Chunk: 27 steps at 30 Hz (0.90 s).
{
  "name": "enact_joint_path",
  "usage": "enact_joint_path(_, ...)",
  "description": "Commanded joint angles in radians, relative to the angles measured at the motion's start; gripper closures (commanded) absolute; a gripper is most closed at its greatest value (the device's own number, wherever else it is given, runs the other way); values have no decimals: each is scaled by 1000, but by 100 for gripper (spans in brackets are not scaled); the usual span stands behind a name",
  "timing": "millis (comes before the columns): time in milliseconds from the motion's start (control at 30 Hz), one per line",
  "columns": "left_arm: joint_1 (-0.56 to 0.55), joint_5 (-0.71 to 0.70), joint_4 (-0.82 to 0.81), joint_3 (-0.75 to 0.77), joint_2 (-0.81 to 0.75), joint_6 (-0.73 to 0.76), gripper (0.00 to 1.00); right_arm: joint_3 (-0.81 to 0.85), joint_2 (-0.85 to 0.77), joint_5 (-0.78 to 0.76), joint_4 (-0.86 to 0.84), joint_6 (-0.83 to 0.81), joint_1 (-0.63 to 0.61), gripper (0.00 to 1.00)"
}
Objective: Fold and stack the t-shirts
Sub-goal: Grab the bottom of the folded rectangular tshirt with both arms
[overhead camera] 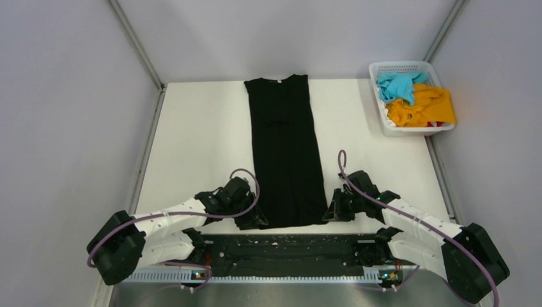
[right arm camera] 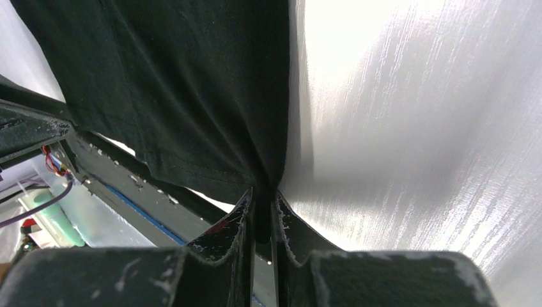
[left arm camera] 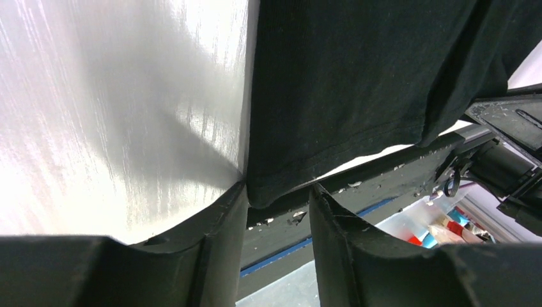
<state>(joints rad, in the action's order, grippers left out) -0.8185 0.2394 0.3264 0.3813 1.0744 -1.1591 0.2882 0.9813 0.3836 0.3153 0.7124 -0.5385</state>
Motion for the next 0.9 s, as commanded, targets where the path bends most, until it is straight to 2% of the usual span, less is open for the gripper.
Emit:
enact_joint_path(0, -2, -49, -30, -1, 31, 3, 56, -12, -12, -12, -17, 3, 7, 88)
enact_joint_path(133, -2, -51, -35, -1, 63, -2, 66, -9, -11, -3, -17, -1, 5, 89)
enact_joint_path(200, -2, -54, -35, 1, 76, -5, 77, -8, -12, 3, -19, -4, 6, 89)
enact_joint_path(267, -2, -48, -29, 5, 81, -7, 96, -8, -13, 16, -16, -5, 6, 92)
enact_joint_path(300, -3, -44, -23, 5, 80, -11, 100, -9, -14, 25, -13, -5, 5, 94)
enact_joint_path(433, -9, -17, 54, 0, 47, -19, 100, -15, -44, 84, 28, 7, -3, 100)
enact_joint_path(567, -15, 23, 110, -8, -45, -30, 100, 4, -116, 133, 89, 30, -24, 100)
enact_joint_path(700, -14, 25, 100, 58, -111, 15, 100, 59, -156, 206, 99, 44, -24, 100)
enact_joint_path(867, 27, 1, 61, 200, -56, 107, 100, 232, -36, 165, 72, -51, -23, 100)
